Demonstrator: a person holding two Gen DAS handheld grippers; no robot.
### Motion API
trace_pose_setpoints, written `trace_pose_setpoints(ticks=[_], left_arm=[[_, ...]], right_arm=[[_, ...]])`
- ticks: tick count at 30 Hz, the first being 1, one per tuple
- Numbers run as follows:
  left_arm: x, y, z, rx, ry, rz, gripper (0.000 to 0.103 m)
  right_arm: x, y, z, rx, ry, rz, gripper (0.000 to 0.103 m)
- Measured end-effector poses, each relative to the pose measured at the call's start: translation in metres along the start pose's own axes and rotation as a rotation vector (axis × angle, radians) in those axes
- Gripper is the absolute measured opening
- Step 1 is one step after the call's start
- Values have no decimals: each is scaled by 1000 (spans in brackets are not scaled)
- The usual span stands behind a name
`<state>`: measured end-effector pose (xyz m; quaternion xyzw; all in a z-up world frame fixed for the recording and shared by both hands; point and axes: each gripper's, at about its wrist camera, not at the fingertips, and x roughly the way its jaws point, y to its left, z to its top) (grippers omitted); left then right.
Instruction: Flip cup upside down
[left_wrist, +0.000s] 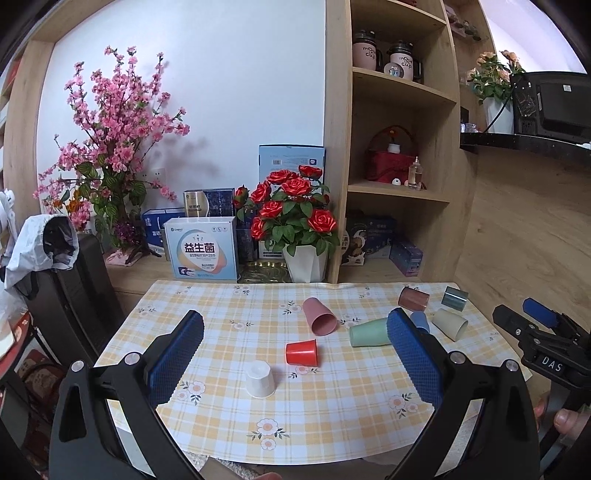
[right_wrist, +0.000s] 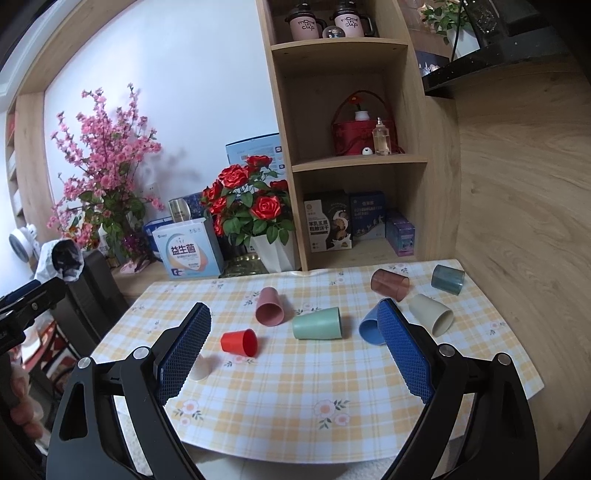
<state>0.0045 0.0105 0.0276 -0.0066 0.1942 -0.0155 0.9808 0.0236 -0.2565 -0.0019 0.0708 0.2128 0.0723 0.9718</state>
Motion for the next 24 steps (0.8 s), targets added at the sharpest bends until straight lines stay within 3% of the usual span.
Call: trace_pose_setpoints(ticks=[24], left_arm=[[-5, 2, 3, -11, 0, -6, 97]], right_arm=[[-7, -2, 4, -9, -40, -75, 88]])
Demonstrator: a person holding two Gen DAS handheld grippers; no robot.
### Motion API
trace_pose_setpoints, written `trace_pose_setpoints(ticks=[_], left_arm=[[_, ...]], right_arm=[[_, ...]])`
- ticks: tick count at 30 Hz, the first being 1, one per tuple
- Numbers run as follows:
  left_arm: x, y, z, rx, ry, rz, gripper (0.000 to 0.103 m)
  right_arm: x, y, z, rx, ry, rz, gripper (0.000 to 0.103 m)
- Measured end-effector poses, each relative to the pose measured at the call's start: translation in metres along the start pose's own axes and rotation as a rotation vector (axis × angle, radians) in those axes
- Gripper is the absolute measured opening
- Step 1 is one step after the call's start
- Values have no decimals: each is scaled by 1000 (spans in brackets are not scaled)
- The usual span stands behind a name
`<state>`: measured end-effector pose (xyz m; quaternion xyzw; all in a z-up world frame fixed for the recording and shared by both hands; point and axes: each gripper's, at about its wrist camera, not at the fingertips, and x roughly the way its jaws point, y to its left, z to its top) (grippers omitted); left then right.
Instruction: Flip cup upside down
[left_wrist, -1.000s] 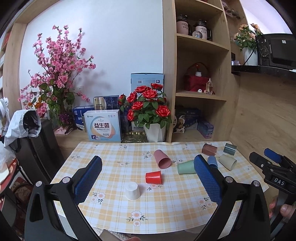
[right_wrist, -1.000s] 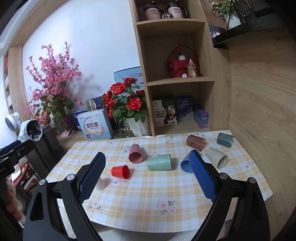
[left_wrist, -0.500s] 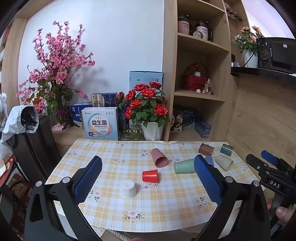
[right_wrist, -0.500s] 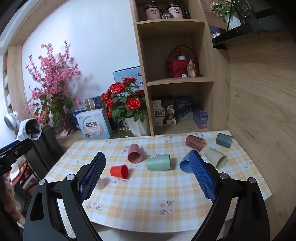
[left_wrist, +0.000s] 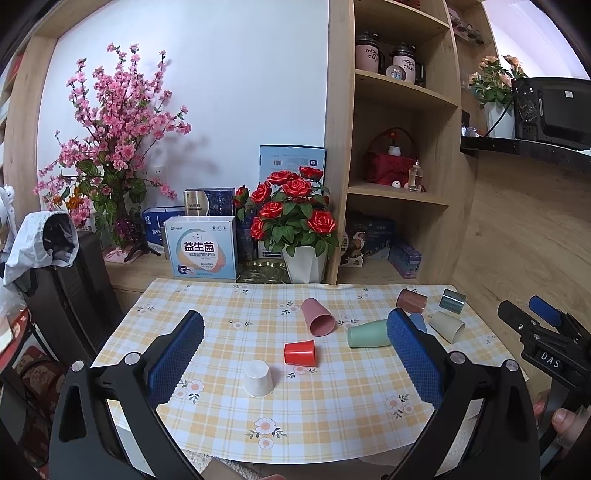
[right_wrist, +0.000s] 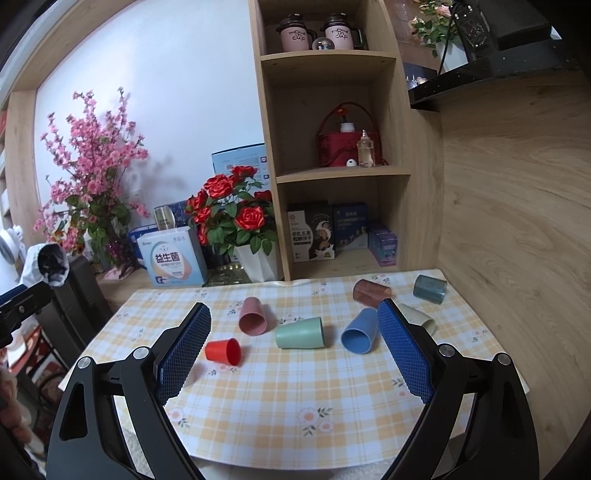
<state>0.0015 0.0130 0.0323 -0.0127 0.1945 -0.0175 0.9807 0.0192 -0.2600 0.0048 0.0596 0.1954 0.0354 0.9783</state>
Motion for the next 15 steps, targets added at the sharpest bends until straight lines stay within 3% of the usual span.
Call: trace_pose_setpoints(ticks=[15], left_arm=[[6, -8, -6, 19, 33, -21, 97]], right_arm=[[-7, 4, 1, -14, -22, -6, 88]])
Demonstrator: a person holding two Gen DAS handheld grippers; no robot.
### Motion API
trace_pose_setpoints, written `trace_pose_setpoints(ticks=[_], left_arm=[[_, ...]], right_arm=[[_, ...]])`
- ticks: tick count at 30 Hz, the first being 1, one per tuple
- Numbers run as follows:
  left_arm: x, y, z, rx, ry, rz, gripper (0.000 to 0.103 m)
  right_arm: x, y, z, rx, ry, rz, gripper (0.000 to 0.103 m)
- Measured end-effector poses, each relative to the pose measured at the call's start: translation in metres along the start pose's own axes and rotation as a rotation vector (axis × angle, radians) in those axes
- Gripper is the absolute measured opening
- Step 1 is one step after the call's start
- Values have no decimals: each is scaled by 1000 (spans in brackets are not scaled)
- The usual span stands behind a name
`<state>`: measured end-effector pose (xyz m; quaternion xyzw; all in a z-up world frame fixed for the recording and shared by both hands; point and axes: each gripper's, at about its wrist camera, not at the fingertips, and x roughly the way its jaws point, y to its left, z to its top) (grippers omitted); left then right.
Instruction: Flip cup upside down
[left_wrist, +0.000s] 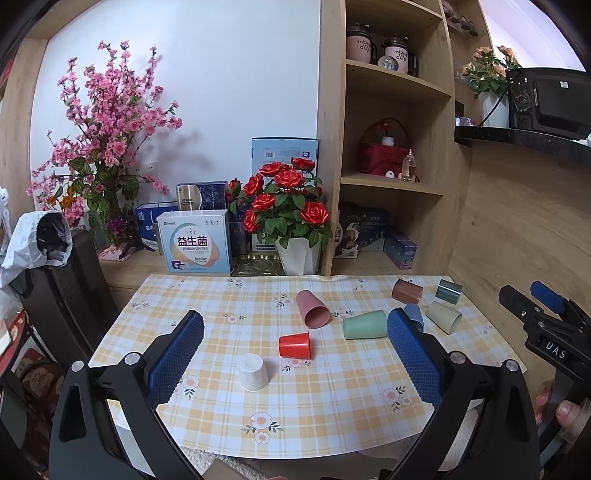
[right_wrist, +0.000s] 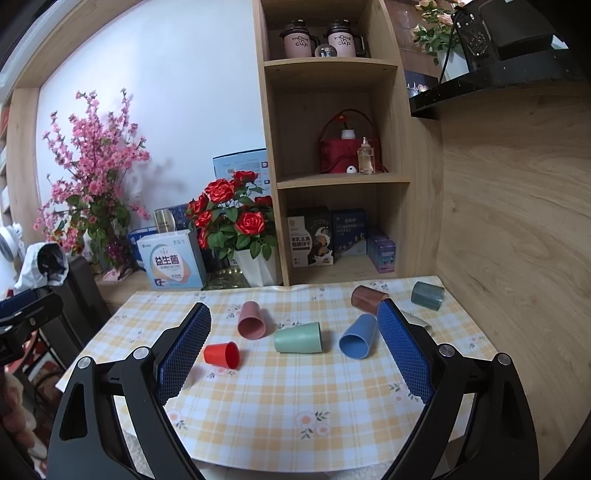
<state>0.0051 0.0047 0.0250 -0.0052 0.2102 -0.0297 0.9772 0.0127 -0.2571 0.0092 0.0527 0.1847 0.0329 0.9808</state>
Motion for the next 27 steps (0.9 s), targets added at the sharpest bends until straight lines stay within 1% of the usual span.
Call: trace_pose_setpoints(ticks=[5, 21, 27], left_arm=[[3, -3, -3, 8, 12, -8, 97], [3, -5, -6, 14, 16, -21, 97], [4, -3, -6, 4, 21, -12, 97]], right_arm=[[0, 0, -1, -2, 3, -1, 88], [2, 0, -4, -3, 17, 4, 88], [2, 0, -4, -2, 18, 4, 88]])
